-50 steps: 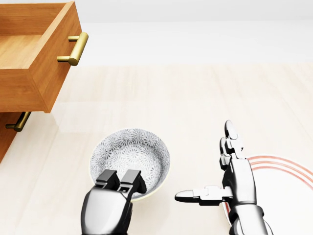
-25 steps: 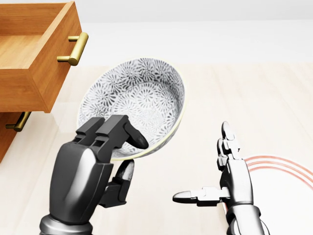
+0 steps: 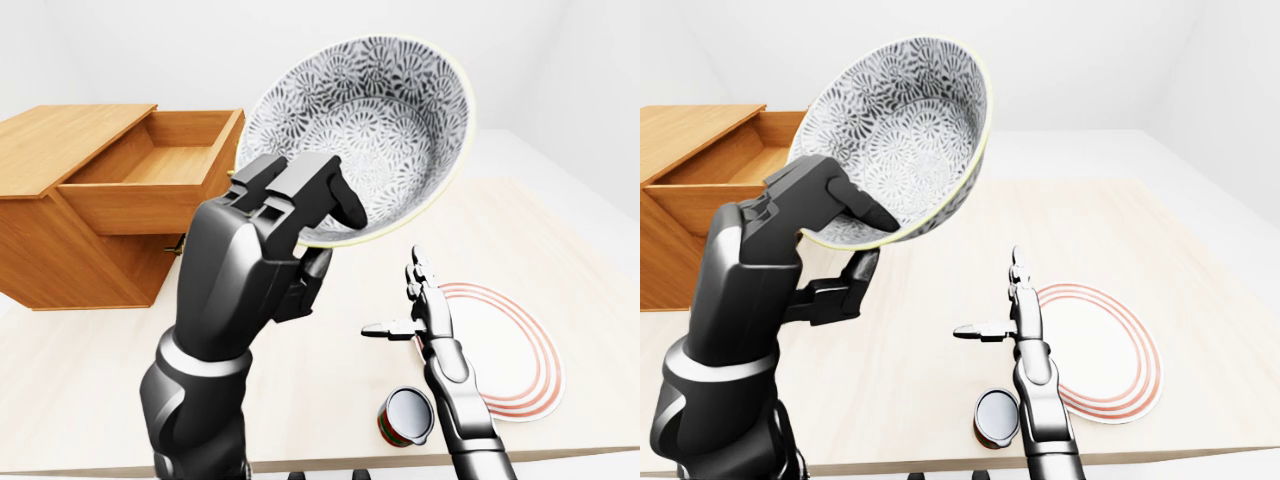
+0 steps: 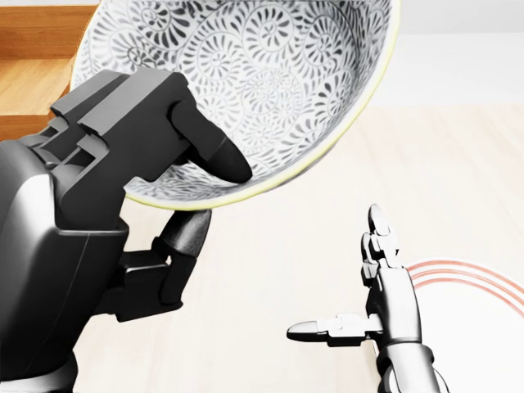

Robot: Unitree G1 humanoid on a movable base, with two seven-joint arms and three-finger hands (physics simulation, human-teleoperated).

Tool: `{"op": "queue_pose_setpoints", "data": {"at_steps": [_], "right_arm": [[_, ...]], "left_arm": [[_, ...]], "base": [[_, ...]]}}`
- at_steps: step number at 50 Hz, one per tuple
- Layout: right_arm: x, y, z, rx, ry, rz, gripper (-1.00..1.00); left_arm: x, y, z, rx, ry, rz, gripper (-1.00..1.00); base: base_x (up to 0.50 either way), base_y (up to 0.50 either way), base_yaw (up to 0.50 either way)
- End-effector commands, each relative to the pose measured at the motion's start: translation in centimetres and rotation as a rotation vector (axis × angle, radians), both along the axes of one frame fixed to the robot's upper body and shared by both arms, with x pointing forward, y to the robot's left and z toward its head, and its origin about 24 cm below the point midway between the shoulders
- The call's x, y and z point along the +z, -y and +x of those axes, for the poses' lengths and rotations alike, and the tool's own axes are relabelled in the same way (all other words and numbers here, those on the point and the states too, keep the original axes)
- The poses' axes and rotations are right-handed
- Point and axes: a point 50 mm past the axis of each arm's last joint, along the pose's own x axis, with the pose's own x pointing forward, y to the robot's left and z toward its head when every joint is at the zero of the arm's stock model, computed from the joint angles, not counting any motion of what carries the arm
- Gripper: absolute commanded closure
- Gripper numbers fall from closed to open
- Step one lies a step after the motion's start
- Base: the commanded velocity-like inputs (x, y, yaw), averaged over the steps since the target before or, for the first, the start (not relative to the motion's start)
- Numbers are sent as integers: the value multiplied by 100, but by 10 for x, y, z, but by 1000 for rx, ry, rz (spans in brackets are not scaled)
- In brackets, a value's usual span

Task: Put the bowl on top of the cabinet.

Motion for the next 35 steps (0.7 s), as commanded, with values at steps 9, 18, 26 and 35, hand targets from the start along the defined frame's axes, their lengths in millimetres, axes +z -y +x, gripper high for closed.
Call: {"op": "queue_pose_setpoints", "data": {"at_steps": [9,18,26,35], "right_arm": [[0,-2,-1,5,0,-1,-100],[0,-3,-1,6,0,-4,-100],[-1,-2,0,5,-1,-3,-100],[1,-2,-1,5,2,-3,-100]], "left_arm": [[56,-14,-16,-6,235,39,97],[77,-26,-11,34,328,96,98],[87,-31,-13,38,381,117,98],[124,-69,-2,123,447,105,98]], "base": [[0,0,0],[0,0,0],[0,0,0],[0,0,0]]}}
